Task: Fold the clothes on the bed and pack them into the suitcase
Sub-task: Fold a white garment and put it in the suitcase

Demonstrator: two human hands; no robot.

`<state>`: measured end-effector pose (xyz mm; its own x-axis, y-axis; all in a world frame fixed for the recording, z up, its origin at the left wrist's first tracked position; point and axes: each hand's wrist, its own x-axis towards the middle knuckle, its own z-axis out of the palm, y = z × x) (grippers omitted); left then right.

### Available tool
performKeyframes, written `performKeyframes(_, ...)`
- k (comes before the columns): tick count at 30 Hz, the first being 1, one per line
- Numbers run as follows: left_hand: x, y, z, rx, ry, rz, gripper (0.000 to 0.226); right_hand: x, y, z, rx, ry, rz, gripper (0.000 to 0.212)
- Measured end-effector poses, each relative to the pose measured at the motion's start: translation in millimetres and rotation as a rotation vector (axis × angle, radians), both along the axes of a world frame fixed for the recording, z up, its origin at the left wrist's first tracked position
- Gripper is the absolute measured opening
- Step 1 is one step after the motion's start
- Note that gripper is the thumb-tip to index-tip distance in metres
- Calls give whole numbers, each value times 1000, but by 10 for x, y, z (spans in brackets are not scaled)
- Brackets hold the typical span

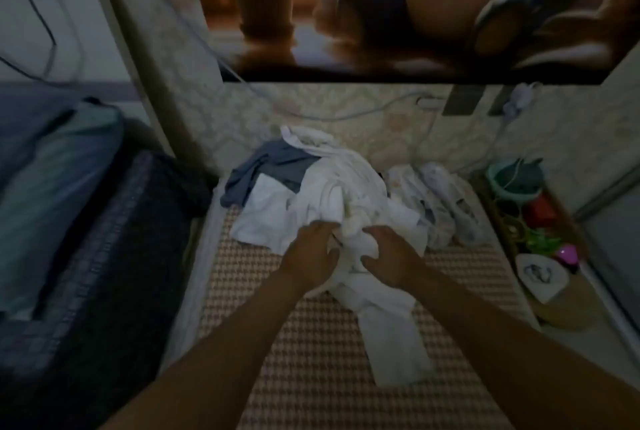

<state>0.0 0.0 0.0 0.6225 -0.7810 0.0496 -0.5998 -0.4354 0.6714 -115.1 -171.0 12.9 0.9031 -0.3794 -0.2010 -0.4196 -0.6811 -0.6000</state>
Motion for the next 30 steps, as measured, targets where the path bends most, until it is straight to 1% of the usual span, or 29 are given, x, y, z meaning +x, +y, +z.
performKeyframes(1, 90, -61, -165, -45, -95, -19, 66, 82, -17, -173, -45, -46, 16, 72)
performKeyframes(3, 294, -177, -388, -31, -312, -5, 71, 233, -60, -431, -164, -82, 44, 87)
performKeyframes(5, 522, -280, -580, 76, -460, 38, 90, 392, -90, -621, -224, -131, 56, 99)
performKeyframes(6, 586, -314, -726, 116, -497, 54, 101, 440, -87, -724, -245, -172, 69, 102)
performKeyframes(7, 661, -337, -851, 140, -504, 72, 106, 493, -117, -829, -270, -223, 78, 103)
performKeyframes(8, 728, -352, -939, 148, -476, 77, 103, 538, -135, -905, -281, -267, 83, 98)
performKeyframes(9, 789, -365, -1011, 135, -433, 92, 93, 578, -142, -978, -280, -321, 80, 86)
performKeyframes(10, 827, -369, -1067, 87, -406, 107, 76, 611, -151, -1073, -289, -379, 86, 68)
performKeyframes(11, 830, -357, -1105, 6, -421, 117, 57, 624, -129, -1144, -326, -431, 114, 50)
performKeyframes(12, 803, -332, -1128, -76, -456, 120, 40, 618, -100, -1204, -383, -466, 143, 41)
performKeyframes(13, 776, -295, -1161, -139, -481, 109, 27, 597, -77, -1250, -466, -490, 167, 42)
performKeyframes(14, 726, -239, -1178, -183, -511, 81, 19, 564, -51, -1276, -557, -509, 171, 43)
performKeyframes(16, 633, -94, -1189, -227, -572, 9, 14, 450, 20, -1245, -678, -546, 115, 35)
performKeyframes(17, 579, -6, -1174, -242, -597, -13, 17, 385, 56, -1238, -683, -567, 104, 31)
performKeyframes(18, 495, 89, -1131, -251, -622, -24, 21, 298, 115, -1214, -632, -588, 114, 30)
performKeyframes(21, 182, 413, -966, -239, -636, -21, 26, -77, 398, -1097, -310, -542, 175, 39)
performKeyframes(22, 51, 535, -903, -227, -618, -24, 27, -218, 508, -1054, -264, -547, 195, 38)
performKeyframes(24, -238, 794, -787, -215, -564, -41, 29, -524, 746, -975, -186, -550, 222, 28)
performKeyframes(25, -386, 918, -741, -213, -537, -54, 31, -690, 869, -931, -139, -539, 229, 27)
performKeyframes(26, -546, 1040, -684, -203, -498, -64, 34, -838, 974, -903, -103, -502, 227, 28)
performKeyframes(28, -851, 1279, -619, -121, -373, -78, 35, -1087, 1129, -922, -24, -340, 224, 22)
performKeyframes(30, -1074, 1502, -692, 69, -234, -132, 39, -1313, 1277, -990, -6, -162, 278, 17)
